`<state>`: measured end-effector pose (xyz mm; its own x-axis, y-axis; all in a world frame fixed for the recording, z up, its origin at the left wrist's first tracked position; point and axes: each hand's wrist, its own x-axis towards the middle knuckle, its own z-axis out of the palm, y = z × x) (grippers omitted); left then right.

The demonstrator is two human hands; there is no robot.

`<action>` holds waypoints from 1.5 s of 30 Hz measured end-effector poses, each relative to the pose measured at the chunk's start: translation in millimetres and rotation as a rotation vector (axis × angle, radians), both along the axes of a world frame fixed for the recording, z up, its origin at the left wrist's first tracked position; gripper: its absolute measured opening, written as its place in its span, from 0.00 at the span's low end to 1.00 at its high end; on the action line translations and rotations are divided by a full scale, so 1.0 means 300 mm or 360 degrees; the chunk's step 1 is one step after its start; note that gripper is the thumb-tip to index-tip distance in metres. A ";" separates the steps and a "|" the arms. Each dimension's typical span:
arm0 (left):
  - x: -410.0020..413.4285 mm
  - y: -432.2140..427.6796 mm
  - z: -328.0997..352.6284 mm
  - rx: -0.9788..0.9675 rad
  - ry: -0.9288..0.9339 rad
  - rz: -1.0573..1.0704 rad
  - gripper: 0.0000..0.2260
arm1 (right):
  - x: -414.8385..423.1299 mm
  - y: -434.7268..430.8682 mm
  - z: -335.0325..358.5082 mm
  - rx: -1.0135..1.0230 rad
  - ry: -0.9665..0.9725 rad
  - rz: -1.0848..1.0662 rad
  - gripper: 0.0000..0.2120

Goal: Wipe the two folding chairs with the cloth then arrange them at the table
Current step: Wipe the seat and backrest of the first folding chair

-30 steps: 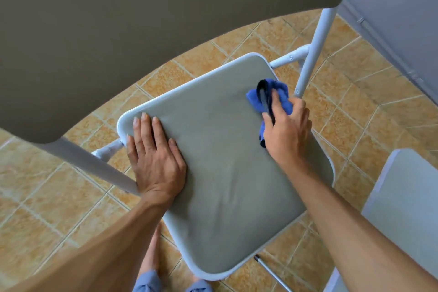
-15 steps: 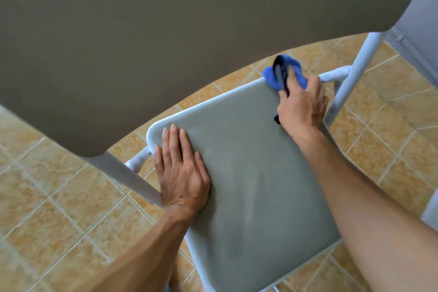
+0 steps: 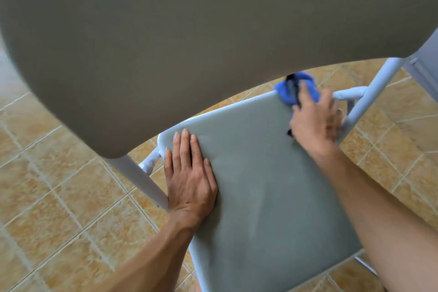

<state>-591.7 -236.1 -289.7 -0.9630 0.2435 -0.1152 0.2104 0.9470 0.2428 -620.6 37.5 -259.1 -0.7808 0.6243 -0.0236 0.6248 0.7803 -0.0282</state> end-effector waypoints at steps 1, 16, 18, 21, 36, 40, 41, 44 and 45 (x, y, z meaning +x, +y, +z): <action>-0.002 -0.003 -0.002 0.0003 -0.0009 -0.0005 0.27 | -0.012 0.006 -0.001 -0.0026 0.0007 -0.0259 0.29; -0.001 -0.020 -0.006 0.0247 -0.0098 -0.0047 0.26 | 0.071 -0.112 0.012 -0.0188 0.0020 0.0595 0.31; 0.020 -0.048 0.011 0.0348 -0.0179 -0.0099 0.26 | 0.034 -0.161 -0.001 -0.0185 0.0010 0.0096 0.30; 0.170 -0.117 0.048 0.0437 -0.0191 -0.0201 0.27 | -0.038 -0.386 -0.005 -0.0418 0.0085 -0.0264 0.30; 0.365 -0.290 0.058 0.0292 -0.0298 -0.0363 0.26 | 0.112 -0.388 0.026 -0.0335 0.0053 0.0099 0.28; 0.357 -0.272 0.073 0.0436 -0.0311 -0.0350 0.25 | 0.233 -0.669 0.044 -0.0564 0.0141 0.0706 0.28; 0.350 -0.274 0.073 0.0490 -0.0311 -0.0377 0.25 | 0.282 -0.706 0.055 -0.0632 0.0103 0.0897 0.28; 0.335 -0.307 0.082 0.0574 -0.0333 -0.0380 0.26 | 0.397 -0.610 0.090 -0.0695 0.0025 0.1129 0.31; 0.333 -0.318 0.087 0.0577 -0.0334 -0.0367 0.27 | 0.420 -0.527 0.096 -0.0620 -0.0005 0.1138 0.33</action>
